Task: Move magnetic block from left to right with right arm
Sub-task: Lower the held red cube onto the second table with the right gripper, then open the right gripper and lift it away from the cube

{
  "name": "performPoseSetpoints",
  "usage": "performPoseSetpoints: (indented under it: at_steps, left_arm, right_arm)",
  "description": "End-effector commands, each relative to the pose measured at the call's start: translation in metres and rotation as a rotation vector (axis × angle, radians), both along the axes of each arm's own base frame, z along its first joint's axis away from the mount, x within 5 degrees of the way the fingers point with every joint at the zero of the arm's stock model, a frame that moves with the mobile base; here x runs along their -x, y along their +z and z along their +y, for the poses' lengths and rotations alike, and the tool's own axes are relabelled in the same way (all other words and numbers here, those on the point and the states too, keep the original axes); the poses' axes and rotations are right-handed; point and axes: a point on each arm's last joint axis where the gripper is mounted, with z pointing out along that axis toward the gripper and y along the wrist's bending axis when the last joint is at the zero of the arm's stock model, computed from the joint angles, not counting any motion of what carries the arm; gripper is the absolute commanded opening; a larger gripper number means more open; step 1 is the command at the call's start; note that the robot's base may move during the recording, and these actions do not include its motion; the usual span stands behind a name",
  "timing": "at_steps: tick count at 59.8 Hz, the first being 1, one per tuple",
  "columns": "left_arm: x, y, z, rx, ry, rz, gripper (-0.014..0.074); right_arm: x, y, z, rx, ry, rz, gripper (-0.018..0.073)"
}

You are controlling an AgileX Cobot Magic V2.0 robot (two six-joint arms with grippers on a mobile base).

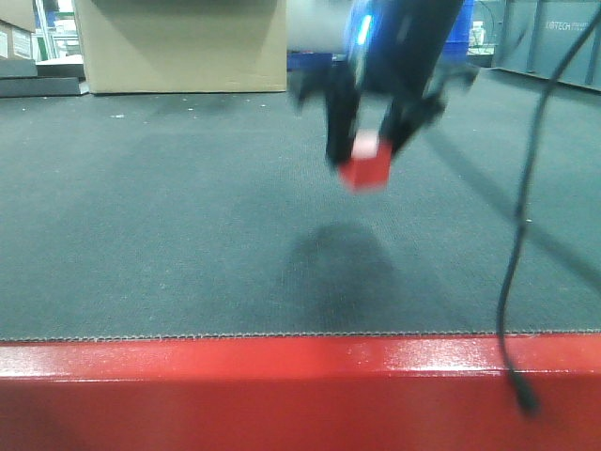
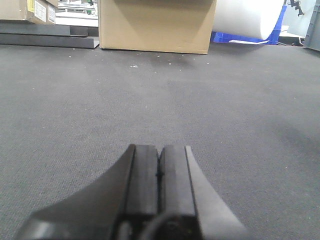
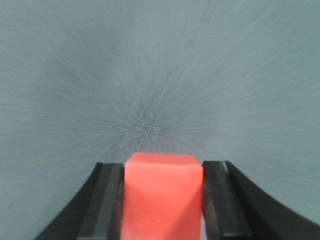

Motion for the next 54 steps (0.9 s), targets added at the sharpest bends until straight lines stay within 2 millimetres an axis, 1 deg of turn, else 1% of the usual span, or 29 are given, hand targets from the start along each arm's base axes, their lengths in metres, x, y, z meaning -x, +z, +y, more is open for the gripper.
performPoseSetpoints:
  at_steps: [1,6,8,10,17,20,21,27,30,38,42,45,51,54]
  left_arm:
    - [0.001,0.005,0.001,0.008,0.003,-0.082,-0.0116]
    - [0.001,0.005,0.001,0.008,0.003,-0.082,-0.0116]
    - [0.001,0.005,0.001,0.008,0.003,-0.082,-0.0116]
    - [0.001,0.005,0.001,0.008,0.003,-0.082,-0.0116]
    - [0.001,0.005,0.001,0.008,0.003,-0.082,-0.0116]
    - [0.001,0.005,0.001,0.008,0.003,-0.082,-0.0116]
    - [0.001,0.005,0.001,0.008,0.003,-0.082,-0.0116]
    - [0.001,0.005,0.001,0.008,0.003,-0.082,-0.0116]
    - [0.001,0.005,0.001,0.008,0.003,-0.082,-0.0116]
    - [0.001,0.005,0.001,0.008,0.003,-0.082,-0.0116]
    - [0.001,0.005,0.001,0.008,0.003,-0.082,-0.0116]
    - [0.001,0.005,0.001,0.008,0.003,-0.082,-0.0116]
    - [0.001,0.005,0.001,0.008,0.003,-0.082,-0.0116]
    - [0.001,0.005,0.001,0.008,0.003,-0.082,-0.0116]
  right_arm:
    - [-0.006,0.024,0.004,-0.039,0.008,-0.083,0.0185]
    - [-0.007,0.022,0.004,-0.037,0.008,-0.079,0.0195]
    - [-0.007,0.022,0.004,-0.037,0.008,-0.08,0.022]
    - [-0.007,0.024,0.004,-0.039,0.008,-0.083,0.0264]
    - [-0.007,0.024,0.003,-0.033,0.01,-0.085,0.0485]
    - [-0.007,0.023,0.003,-0.03,0.01,-0.08,0.0617]
    - [-0.006,0.023,0.003,-0.028,0.01,-0.077,0.0648]
    - [-0.004,0.029,0.002,-0.031,0.01,-0.086,0.0623]
    - [-0.003,0.036,0.001,-0.042,0.01,-0.107,0.0624]
    - [0.006,0.066,-0.003,-0.086,0.011,-0.187,0.0624]
    - [0.015,0.086,-0.008,-0.112,0.011,-0.236,0.0622]
    - [0.022,0.096,-0.012,-0.126,0.012,-0.261,0.0617]
    - [0.041,0.116,-0.021,-0.161,0.014,-0.327,0.0547]
    - [0.051,0.119,-0.027,-0.17,0.015,-0.345,0.0493]
